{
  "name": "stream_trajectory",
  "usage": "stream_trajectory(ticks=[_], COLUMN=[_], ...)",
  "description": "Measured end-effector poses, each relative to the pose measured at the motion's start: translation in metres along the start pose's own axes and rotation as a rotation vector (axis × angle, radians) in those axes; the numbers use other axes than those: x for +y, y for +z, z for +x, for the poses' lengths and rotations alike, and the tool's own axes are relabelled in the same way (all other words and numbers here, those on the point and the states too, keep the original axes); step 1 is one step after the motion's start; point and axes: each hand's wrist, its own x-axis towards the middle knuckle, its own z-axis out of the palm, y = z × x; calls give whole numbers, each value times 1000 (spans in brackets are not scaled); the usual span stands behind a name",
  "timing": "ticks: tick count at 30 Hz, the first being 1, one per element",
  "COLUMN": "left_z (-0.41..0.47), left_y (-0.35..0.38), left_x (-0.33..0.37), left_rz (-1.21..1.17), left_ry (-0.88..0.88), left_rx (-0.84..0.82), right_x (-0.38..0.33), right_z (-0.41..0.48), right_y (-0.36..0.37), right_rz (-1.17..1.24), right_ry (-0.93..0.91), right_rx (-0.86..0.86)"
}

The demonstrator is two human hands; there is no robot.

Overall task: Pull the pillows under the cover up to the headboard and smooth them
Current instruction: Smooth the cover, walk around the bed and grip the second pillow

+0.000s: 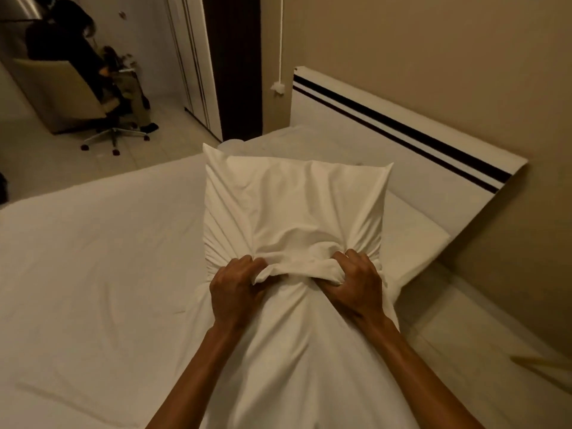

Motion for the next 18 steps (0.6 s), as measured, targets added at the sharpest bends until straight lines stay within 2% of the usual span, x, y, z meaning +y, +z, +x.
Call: stream_trajectory(ticks=[8,15,18], left_z=[26,59,82], left_y=[89,159,199], left_x=[117,161,178], left_rz=[-171,-181,-195], left_ry=[4,-33,-56], left_rx=[-41,-153,-148], right_x=[132,205,239], right_z=[19,39,62], right_y=[-62,-72,-72], right_rz=[-105,-94,-104], right_ry=[98,186,203], right_rx=[-31,-44,-67])
